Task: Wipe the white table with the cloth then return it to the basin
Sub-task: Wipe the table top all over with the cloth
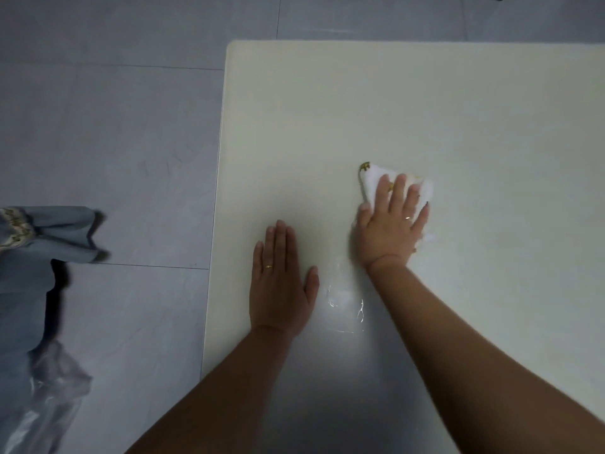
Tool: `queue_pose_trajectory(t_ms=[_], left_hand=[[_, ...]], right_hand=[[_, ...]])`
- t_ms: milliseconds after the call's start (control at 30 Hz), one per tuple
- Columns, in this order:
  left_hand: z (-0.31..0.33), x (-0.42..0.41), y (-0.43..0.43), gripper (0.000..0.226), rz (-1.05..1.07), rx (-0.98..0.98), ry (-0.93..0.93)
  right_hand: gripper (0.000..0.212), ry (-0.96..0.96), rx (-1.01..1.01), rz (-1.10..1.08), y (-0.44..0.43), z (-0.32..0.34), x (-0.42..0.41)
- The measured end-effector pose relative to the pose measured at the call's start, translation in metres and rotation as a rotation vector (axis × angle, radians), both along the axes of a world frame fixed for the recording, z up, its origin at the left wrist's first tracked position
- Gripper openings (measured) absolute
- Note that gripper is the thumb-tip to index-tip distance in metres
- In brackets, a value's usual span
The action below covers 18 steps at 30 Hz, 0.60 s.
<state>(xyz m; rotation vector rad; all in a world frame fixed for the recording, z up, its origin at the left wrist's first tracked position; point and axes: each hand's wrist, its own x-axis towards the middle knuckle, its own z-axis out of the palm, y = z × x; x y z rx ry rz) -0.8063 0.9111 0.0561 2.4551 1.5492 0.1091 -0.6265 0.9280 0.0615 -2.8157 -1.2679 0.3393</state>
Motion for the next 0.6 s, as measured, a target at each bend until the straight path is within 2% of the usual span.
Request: queue_pose_trajectory(t_ms=[33, 100, 200, 267, 333, 400, 433, 533, 600], left_hand=[[0.0, 0.0, 0.0, 0.07, -0.001, 0.003, 0.002], [-0.001, -0.001, -0.001, 0.068, 0.002, 0.016, 0.018], [0.001, -0.001, -0.001, 0.07, -0.016, 0.009, 0.006], [0.004, -0.004, -0.002, 0.071, -0.027, -0.013, -0.008], [0.008, -0.012, -0.008, 0.068, -0.02, 0.001, -0.022], [0.009, -0.024, -0.026, 0.065, -0.025, 0.026, -0.04], [0.008, -0.03, -0.041, 0.064, -0.04, 0.026, -0.051], [0.003, -0.045, -0.085, 0.064, -0.094, 0.001, -0.043], [0.001, -0.049, -0.097, 0.065, -0.1, -0.018, -0.024]], right_hand=[[0.059, -0.007, 0.002, 0.028, -0.002, -0.001, -0.02], [0.059, 0.006, 0.009, 0.27, -0.014, 0.0, -0.053], [0.057, -0.007, -0.009, 0.602, -0.034, 0.006, -0.028], [0.056, -0.031, -0.037, 0.54, -0.044, 0.007, 0.007], [0.056, 0.004, -0.055, 0.281, -0.052, 0.008, 0.023], [0.058, 0.045, -0.046, 0.089, -0.054, 0.009, 0.001], [0.06, 0.048, -0.049, 0.075, -0.058, 0.008, -0.019], [0.062, 0.043, -0.041, 0.33, -0.08, 0.007, -0.067], [0.06, 0.03, -0.04, 0.552, -0.095, 0.01, -0.059]])
